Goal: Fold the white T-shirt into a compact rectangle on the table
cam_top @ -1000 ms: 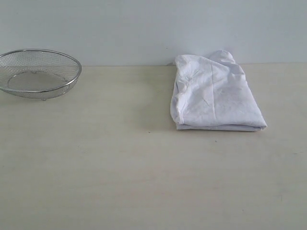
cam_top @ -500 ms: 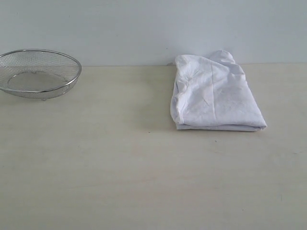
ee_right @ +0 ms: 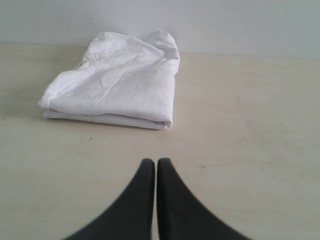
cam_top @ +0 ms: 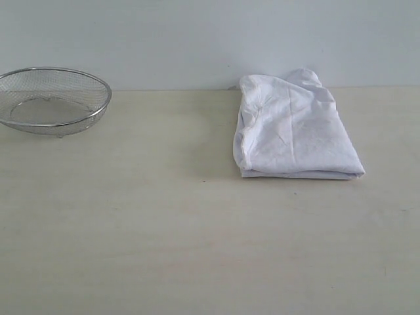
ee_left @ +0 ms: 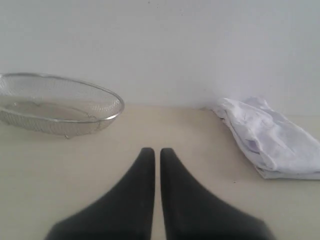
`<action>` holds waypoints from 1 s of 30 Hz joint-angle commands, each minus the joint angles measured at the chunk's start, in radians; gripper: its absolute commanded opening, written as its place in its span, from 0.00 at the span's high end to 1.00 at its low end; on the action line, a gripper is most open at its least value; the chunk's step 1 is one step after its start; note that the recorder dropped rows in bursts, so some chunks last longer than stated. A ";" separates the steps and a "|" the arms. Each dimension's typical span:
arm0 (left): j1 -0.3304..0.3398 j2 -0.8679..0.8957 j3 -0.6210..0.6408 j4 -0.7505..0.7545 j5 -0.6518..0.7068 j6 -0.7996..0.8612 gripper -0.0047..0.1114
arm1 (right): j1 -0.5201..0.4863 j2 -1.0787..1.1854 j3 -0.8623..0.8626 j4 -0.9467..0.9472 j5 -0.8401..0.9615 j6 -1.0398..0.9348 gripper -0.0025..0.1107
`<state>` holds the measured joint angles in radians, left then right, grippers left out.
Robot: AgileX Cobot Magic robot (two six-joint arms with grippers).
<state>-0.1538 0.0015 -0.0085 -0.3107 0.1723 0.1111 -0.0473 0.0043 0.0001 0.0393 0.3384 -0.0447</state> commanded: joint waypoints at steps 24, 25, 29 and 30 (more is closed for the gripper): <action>0.108 -0.002 0.008 0.196 0.137 -0.097 0.92 | -0.003 -0.004 0.000 0.002 -0.004 0.001 0.98; 0.111 -0.002 0.008 0.196 0.137 -0.097 0.92 | -0.003 -0.004 0.000 0.002 -0.004 0.001 0.98; 0.110 -0.002 0.008 0.196 0.137 -0.092 0.92 | -0.003 -0.004 0.000 0.002 -0.004 0.001 0.98; 0.110 -0.002 0.008 0.196 0.137 -0.092 0.92 | -0.003 -0.004 0.000 0.002 -0.004 0.001 0.98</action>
<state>-0.0477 0.0015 -0.0040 -0.1206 0.3065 0.0267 -0.0473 0.0043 0.0001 0.0393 0.3384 -0.0425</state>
